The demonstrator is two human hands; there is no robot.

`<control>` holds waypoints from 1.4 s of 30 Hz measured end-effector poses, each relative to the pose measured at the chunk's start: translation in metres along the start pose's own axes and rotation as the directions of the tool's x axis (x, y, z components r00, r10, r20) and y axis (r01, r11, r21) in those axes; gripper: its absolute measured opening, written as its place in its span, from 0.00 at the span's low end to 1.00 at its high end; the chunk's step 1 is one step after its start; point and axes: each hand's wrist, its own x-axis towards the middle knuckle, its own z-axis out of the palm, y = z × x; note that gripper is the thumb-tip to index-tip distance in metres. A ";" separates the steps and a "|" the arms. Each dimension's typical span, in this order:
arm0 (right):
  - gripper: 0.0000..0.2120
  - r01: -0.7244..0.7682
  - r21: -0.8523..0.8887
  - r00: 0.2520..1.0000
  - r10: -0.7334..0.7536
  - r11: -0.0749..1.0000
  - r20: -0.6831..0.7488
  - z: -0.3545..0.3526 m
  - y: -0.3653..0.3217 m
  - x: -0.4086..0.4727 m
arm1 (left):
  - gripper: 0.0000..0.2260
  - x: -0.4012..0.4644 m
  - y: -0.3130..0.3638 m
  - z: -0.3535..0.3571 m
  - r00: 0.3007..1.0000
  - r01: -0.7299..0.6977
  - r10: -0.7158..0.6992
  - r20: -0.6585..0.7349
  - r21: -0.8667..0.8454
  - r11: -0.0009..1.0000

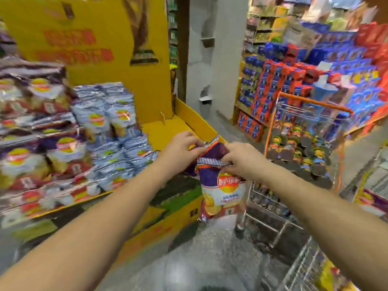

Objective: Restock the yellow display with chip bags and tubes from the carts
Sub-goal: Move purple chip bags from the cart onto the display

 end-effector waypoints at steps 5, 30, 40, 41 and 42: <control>0.15 0.161 0.008 0.987 -0.162 0.987 0.018 0.009 -0.116 0.098 | 0.07 -0.060 -0.085 -0.092 0.985 0.159 -0.158 -0.063 0.018 0.987; 0.23 0.439 0.171 0.865 -0.466 0.882 0.184 0.040 -0.345 0.366 | 0.23 -0.149 -0.309 -0.320 0.758 0.621 -0.631 -0.162 0.474 0.624; 0.16 0.452 -0.042 0.889 -0.446 0.891 0.102 0.059 -0.324 0.454 | 0.19 -0.121 -0.403 -0.332 0.673 0.530 -0.738 0.057 0.659 0.534; 0.14 0.466 -0.052 0.883 -0.461 0.883 0.088 0.069 -0.328 0.457 | 0.18 -0.119 -0.413 -0.326 0.658 0.519 -0.747 0.093 0.663 0.539; 0.13 0.474 -0.046 0.879 -0.469 0.879 0.083 0.080 -0.333 0.458 | 0.18 -0.117 -0.422 -0.321 0.643 0.514 -0.756 0.119 0.664 0.542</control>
